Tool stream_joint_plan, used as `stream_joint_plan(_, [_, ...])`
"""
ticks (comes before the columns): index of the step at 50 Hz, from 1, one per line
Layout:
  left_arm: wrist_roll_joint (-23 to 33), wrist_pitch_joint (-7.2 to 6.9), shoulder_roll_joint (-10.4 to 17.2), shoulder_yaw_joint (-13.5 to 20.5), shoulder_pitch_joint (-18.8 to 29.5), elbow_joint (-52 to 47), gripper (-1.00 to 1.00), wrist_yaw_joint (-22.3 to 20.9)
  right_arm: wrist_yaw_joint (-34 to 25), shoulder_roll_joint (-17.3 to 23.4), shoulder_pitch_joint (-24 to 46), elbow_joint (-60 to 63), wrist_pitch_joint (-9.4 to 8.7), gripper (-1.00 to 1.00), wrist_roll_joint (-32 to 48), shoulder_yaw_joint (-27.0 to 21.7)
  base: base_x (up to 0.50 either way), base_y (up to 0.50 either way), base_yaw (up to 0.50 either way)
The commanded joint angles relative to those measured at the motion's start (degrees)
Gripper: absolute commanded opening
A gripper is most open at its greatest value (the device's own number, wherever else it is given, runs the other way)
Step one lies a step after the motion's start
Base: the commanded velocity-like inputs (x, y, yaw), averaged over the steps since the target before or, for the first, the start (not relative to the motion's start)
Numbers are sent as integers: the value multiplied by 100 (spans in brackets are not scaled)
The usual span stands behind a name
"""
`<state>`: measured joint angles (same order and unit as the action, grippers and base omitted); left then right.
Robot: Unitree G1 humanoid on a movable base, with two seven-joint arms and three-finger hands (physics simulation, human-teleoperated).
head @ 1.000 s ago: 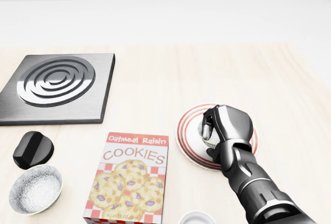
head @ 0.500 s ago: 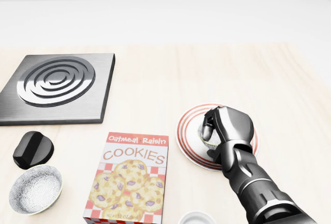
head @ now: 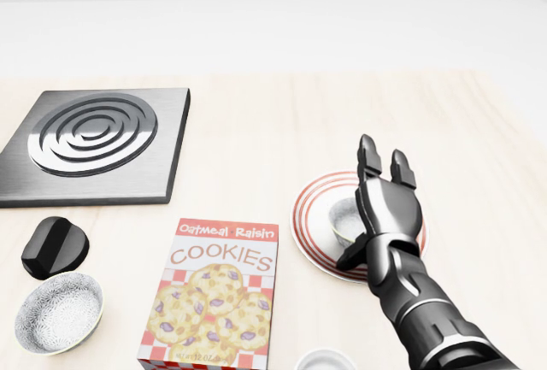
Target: Pick the akita bowl next to the plate and place it on the plate.
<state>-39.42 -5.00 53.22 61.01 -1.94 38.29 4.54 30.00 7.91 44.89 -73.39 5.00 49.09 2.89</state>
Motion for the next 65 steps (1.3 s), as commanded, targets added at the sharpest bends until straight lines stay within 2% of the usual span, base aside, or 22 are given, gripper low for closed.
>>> stream_joint_plan(1, [-13,0,18,-21,12,39,100,-2,0,62,-291,393,0,100,-107,16,0,0,0])
stream_joint_plan(3, [-6,0,14,-59,42,124,100,-33,-205,52,-463,776,0,100,-188,-16,0,0,0])
stream_joint_plan(4, [-21,0,18,-60,28,112,100,-30,-489,45,-695,1130,0,100,-161,29,0,0,0])
stream_joint_plan(5, [-20,0,16,-86,47,156,100,-41,-700,31,-858,1506,-109,100,-234,-21,0,0,0])
stream_joint_plan(9, [-48,0,14,-66,5,79,100,-17,-1602,-16,-1529,3359,-852,100,-152,-48,0,0,0])
stream_joint_plan(11, [-44,0,16,-86,20,123,100,-31,-1765,-29,-1621,3834,-988,100,-81,-82,0,0,0])
stream_joint_plan(29, [-45,0,4,-37,-21,-3,100,19,-2562,-115,-1687,5248,-1000,100,120,-185,0,0,0])
stream_joint_plan(49, [-11,0,-9,-24,-4,11,100,2,-2513,-126,-1694,5233,-1000,100,104,-194,0,0,0])
stream_joint_plan(65, [-3,0,-8,-53,19,73,100,-9,-2749,-134,-1746,5679,-1000,100,199,-192,0,0,0])
